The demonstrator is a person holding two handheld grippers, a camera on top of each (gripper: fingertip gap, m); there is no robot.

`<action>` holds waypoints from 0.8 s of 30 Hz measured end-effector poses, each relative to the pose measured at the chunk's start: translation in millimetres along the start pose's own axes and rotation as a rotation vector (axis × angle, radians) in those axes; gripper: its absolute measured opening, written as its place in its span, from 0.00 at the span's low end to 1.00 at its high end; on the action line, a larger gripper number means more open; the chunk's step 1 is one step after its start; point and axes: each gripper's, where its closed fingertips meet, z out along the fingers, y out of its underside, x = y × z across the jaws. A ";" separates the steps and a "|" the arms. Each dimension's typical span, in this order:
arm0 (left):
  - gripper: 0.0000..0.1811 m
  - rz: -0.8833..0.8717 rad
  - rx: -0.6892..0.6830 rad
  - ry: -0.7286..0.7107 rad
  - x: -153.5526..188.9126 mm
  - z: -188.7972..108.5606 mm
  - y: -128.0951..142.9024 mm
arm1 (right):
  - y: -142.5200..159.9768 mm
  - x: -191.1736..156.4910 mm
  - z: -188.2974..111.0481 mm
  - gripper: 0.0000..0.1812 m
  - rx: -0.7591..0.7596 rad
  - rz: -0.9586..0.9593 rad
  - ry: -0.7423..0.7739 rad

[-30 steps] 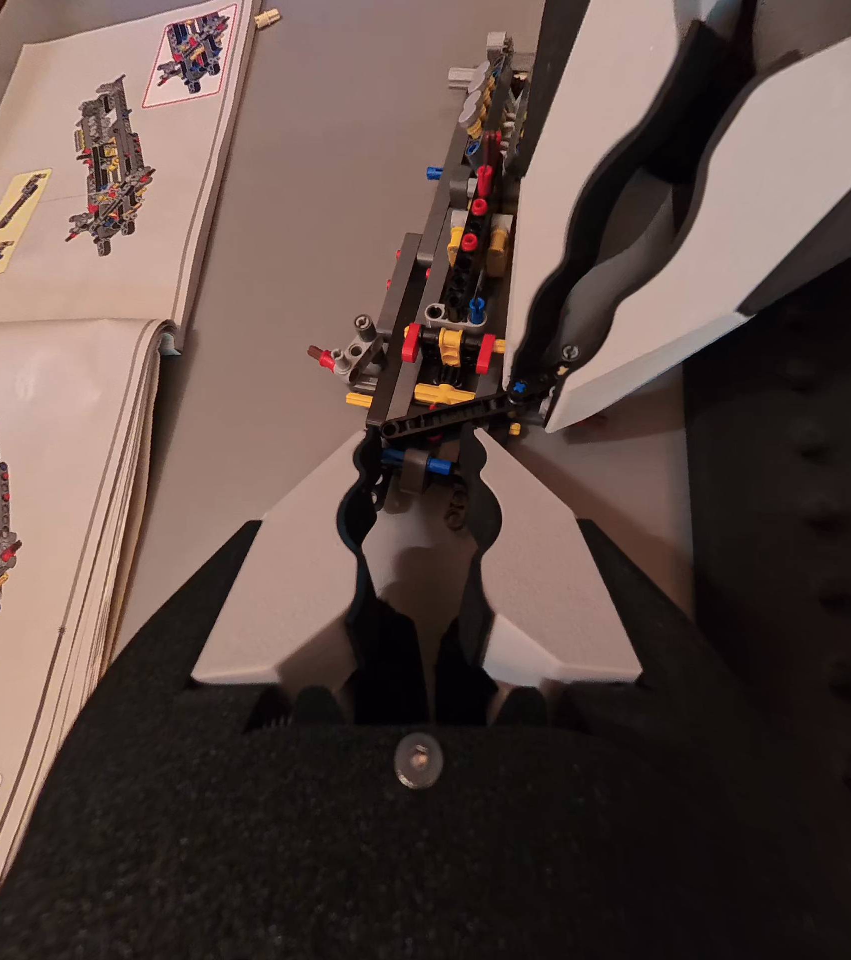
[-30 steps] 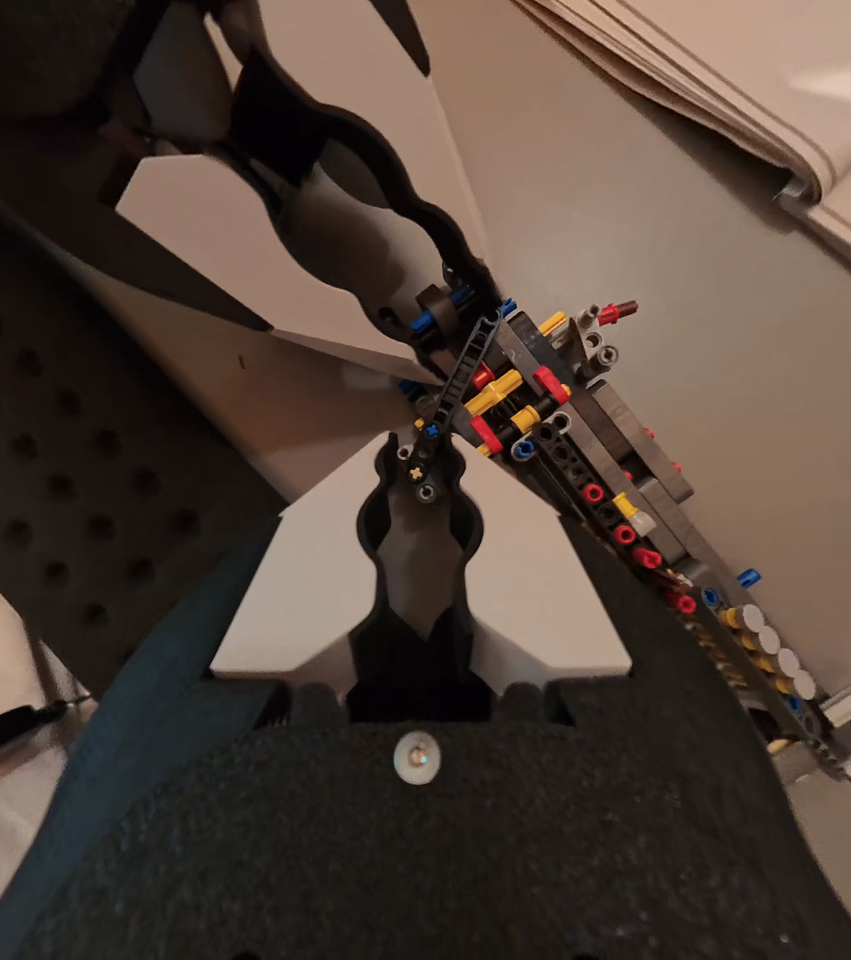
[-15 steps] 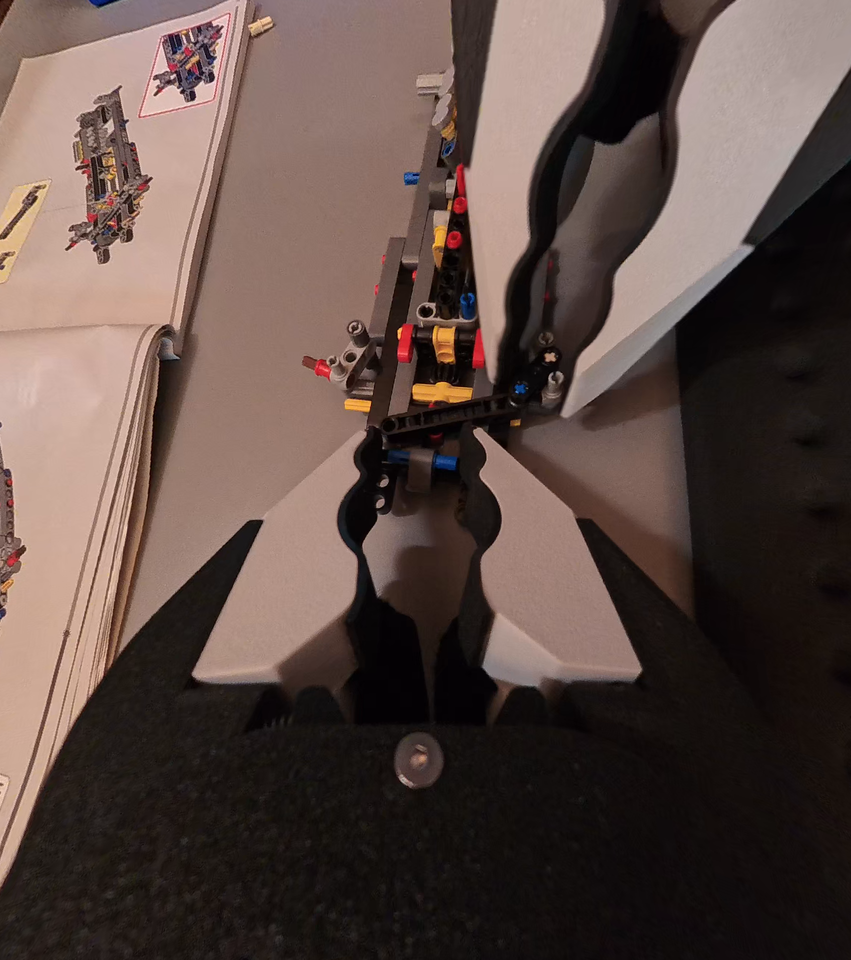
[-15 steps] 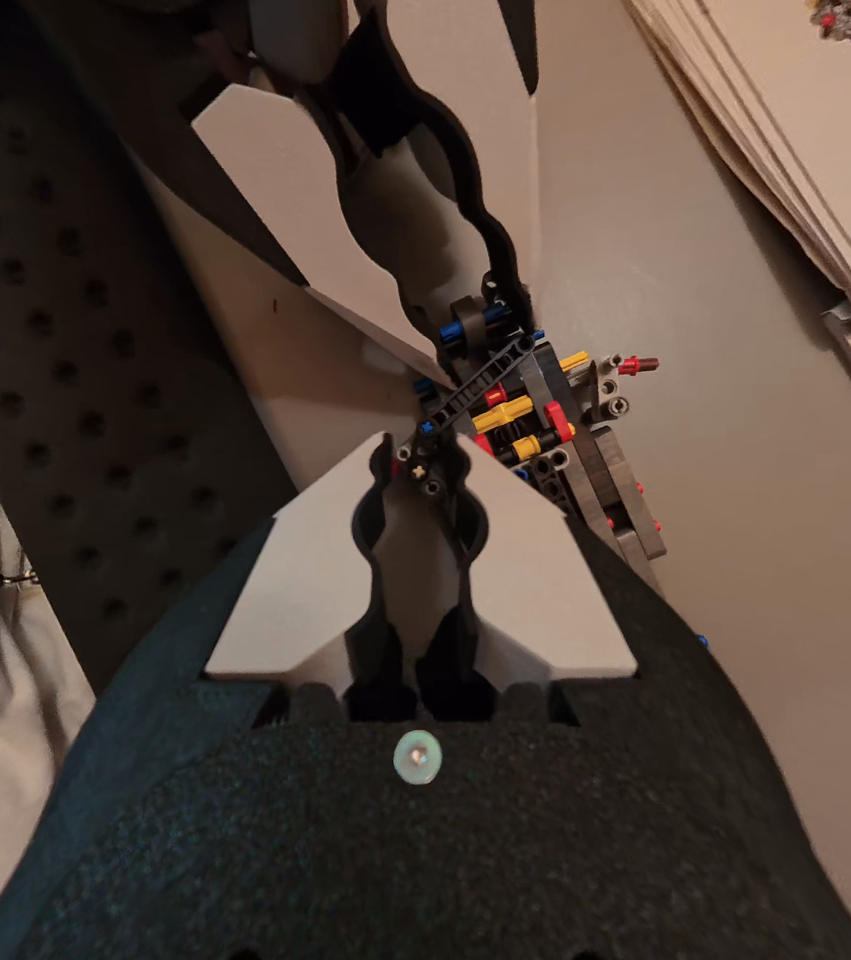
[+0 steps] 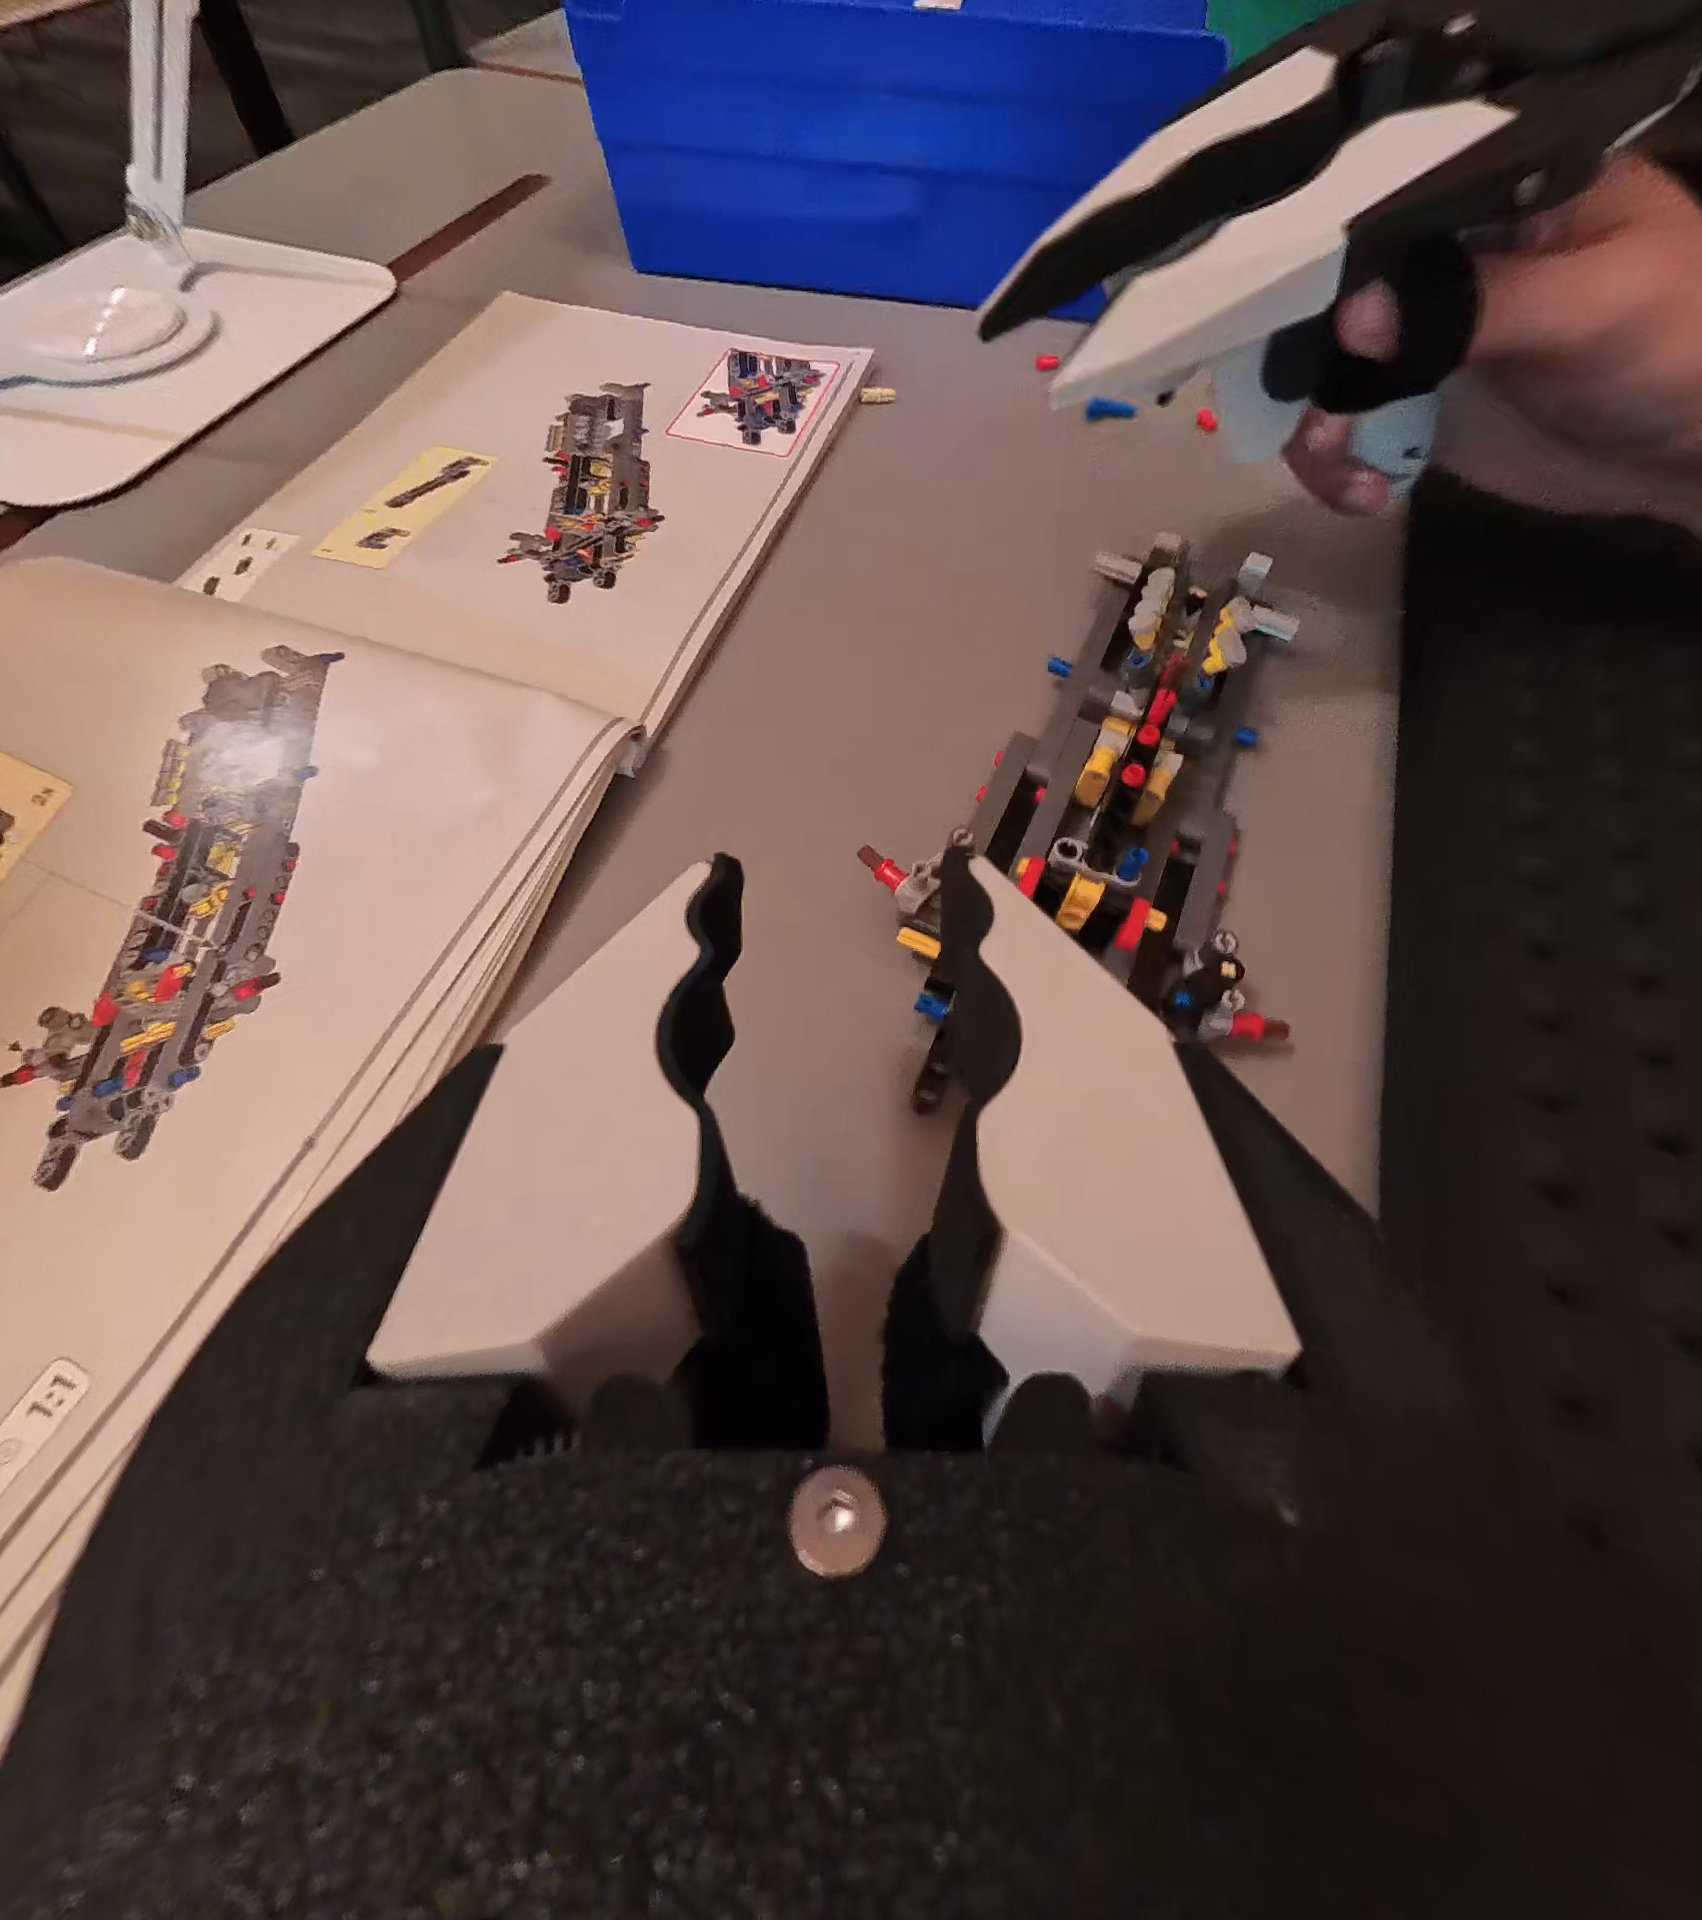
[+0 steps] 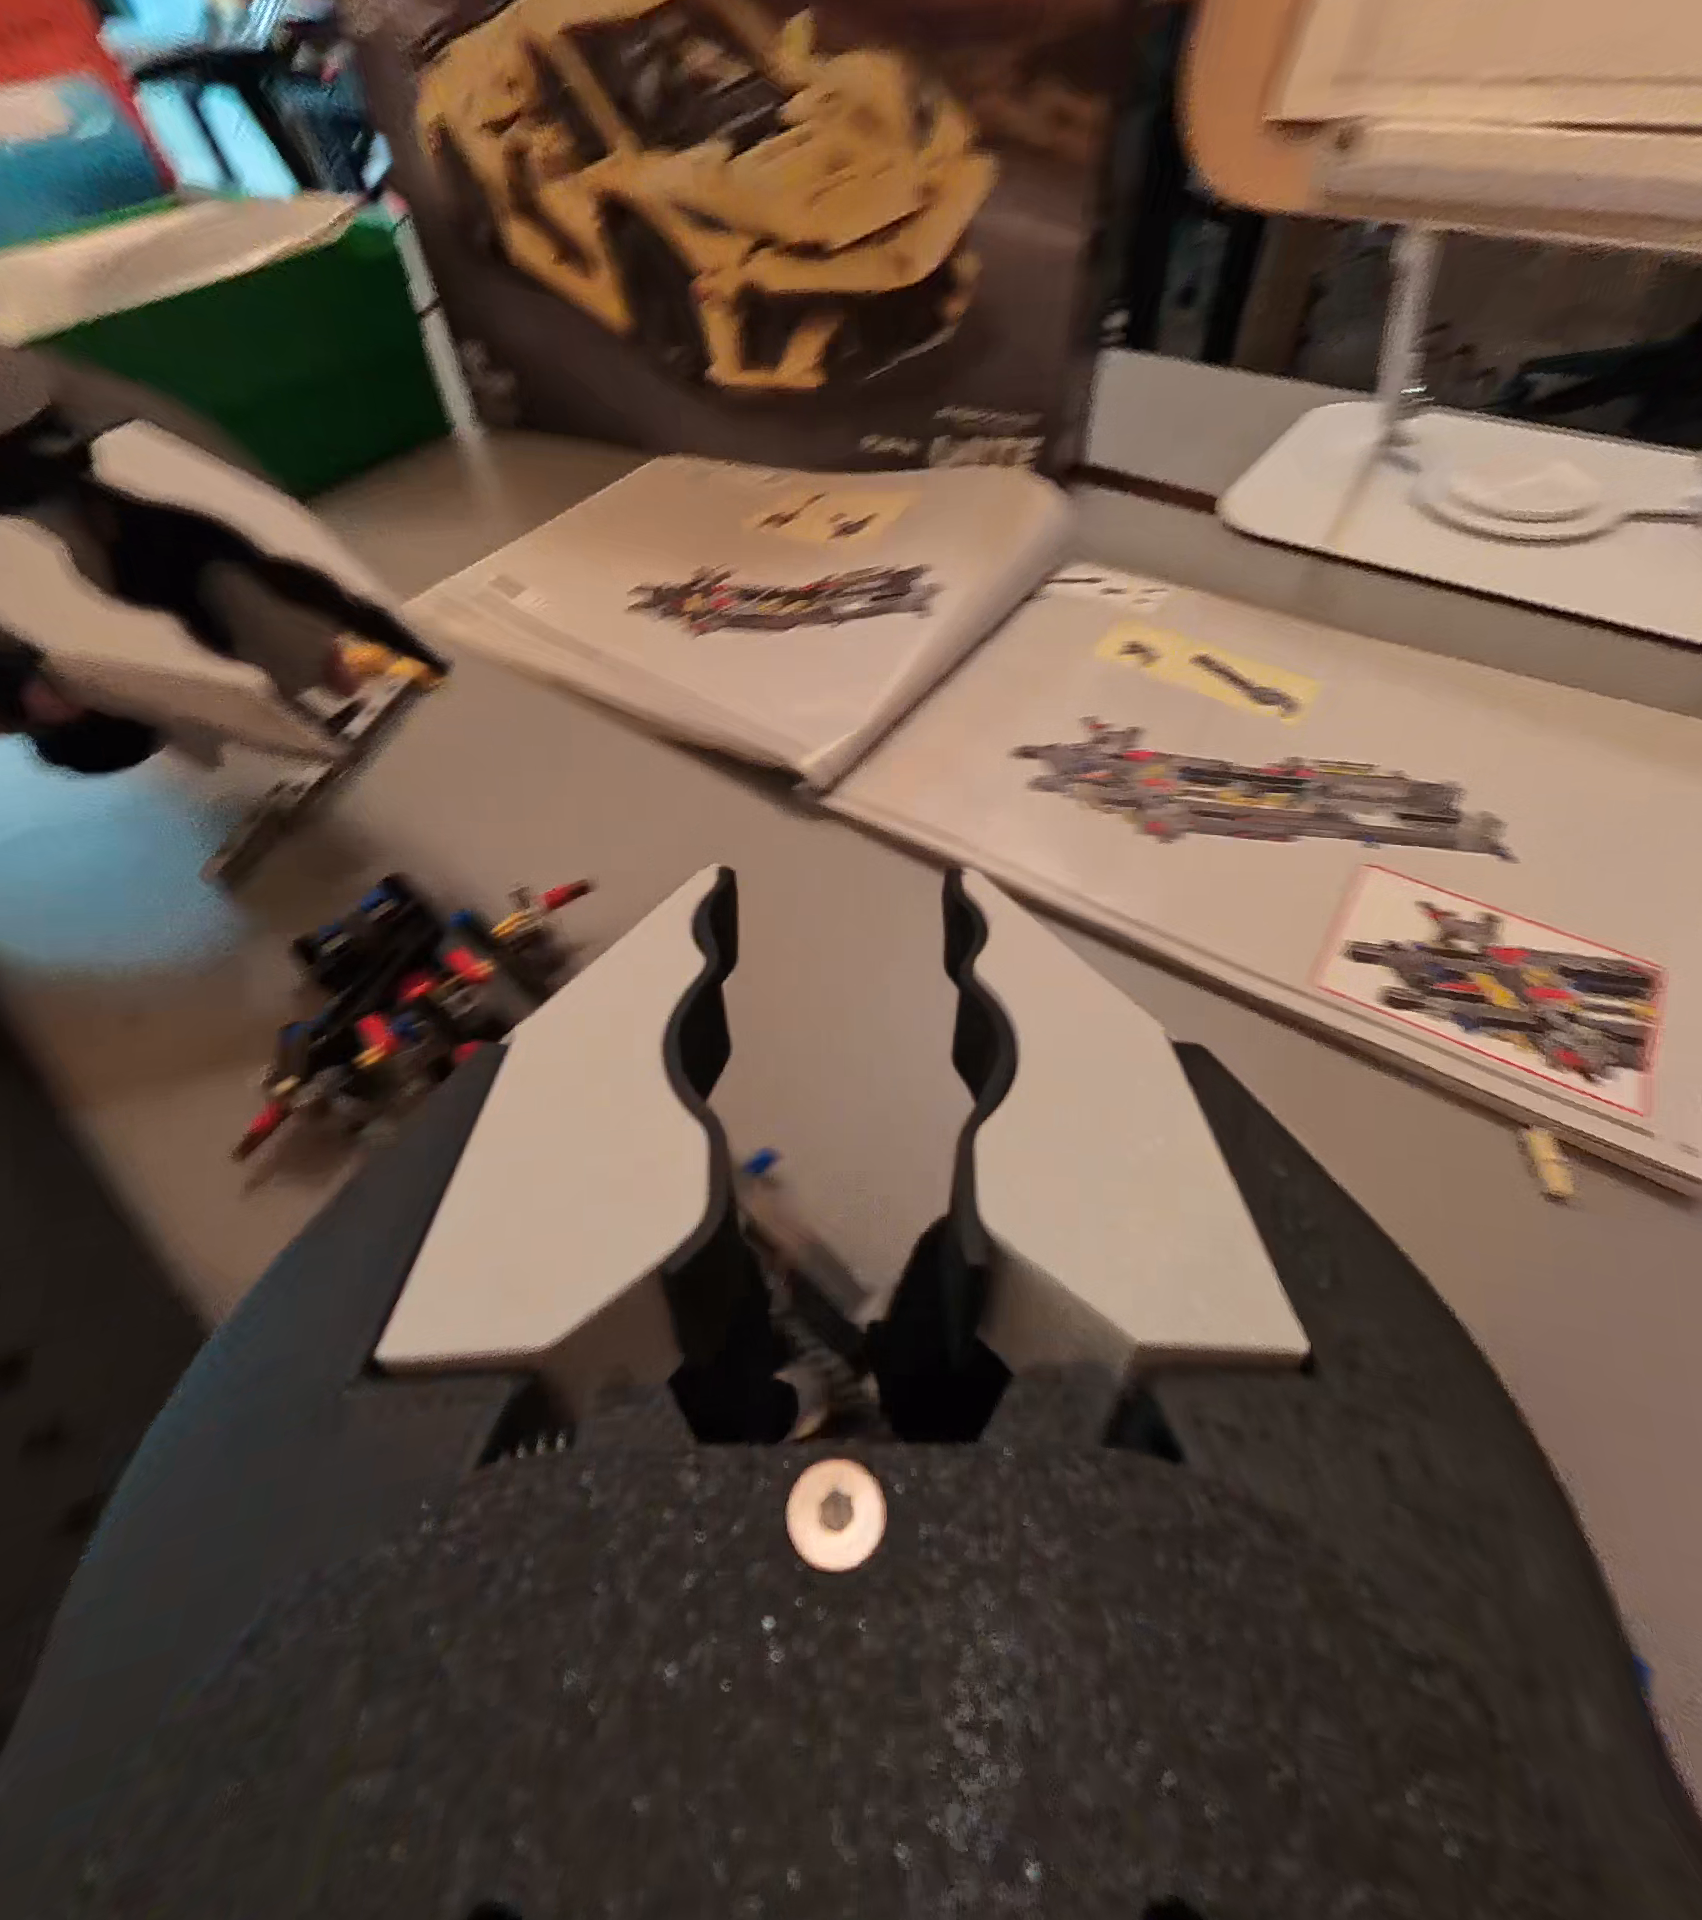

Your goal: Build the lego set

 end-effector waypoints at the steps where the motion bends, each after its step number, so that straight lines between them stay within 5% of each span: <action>1: 0.20 -0.019 -0.005 0.000 0.3 3.5 -2.2 | -0.9 16.4 -0.4 0.22 0.023 0.031 0.029; 8: 0.11 -0.093 -0.199 -0.069 -16.2 76.6 -48.1 | 12.9 116.9 -18.6 0.26 0.088 0.112 0.308; 12: 0.16 0.018 -0.240 -0.019 -22.3 156.1 -88.5 | 19.0 127.0 -32.9 0.22 0.114 0.195 0.374; 17: 0.21 0.054 -0.289 0.057 -29.6 259.2 -104.9 | 23.2 128.5 -40.6 0.18 0.106 0.219 0.372; 24: 0.25 0.119 -0.302 0.081 -13.3 316.0 -110.8 | 17.2 136.1 -61.7 0.17 0.173 0.232 0.421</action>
